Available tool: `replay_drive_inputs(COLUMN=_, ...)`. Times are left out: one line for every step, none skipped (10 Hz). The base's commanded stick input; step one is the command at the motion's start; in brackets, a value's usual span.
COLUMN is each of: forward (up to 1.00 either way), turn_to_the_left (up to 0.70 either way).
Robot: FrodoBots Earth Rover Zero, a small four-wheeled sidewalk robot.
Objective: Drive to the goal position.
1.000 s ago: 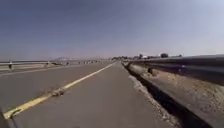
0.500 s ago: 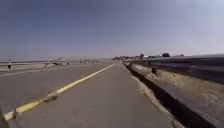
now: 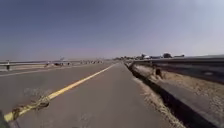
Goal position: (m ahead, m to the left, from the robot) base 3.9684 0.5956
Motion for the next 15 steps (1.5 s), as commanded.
replay_drive_inputs(forward=0.50, turn_to_the_left=0.00)
replay_drive_inputs(forward=0.50, turn_to_the_left=0.00)
replay_drive_inputs(forward=0.50, turn_to_the_left=0.00)
replay_drive_inputs(forward=0.50, turn_to_the_left=0.00)
replay_drive_inputs(forward=0.50, turn_to_the_left=0.00)
replay_drive_inputs(forward=0.50, turn_to_the_left=0.00)
replay_drive_inputs(forward=0.50, turn_to_the_left=0.00)
replay_drive_inputs(forward=0.50, turn_to_the_left=0.00)
replay_drive_inputs(forward=0.50, turn_to_the_left=0.00)
replay_drive_inputs(forward=0.50, turn_to_the_left=0.00)
replay_drive_inputs(forward=0.50, turn_to_the_left=0.00)
replay_drive_inputs(forward=0.50, turn_to_the_left=0.00)
replay_drive_inputs(forward=0.50, turn_to_the_left=0.00)
replay_drive_inputs(forward=0.50, turn_to_the_left=0.00)
replay_drive_inputs(forward=0.50, turn_to_the_left=0.00)
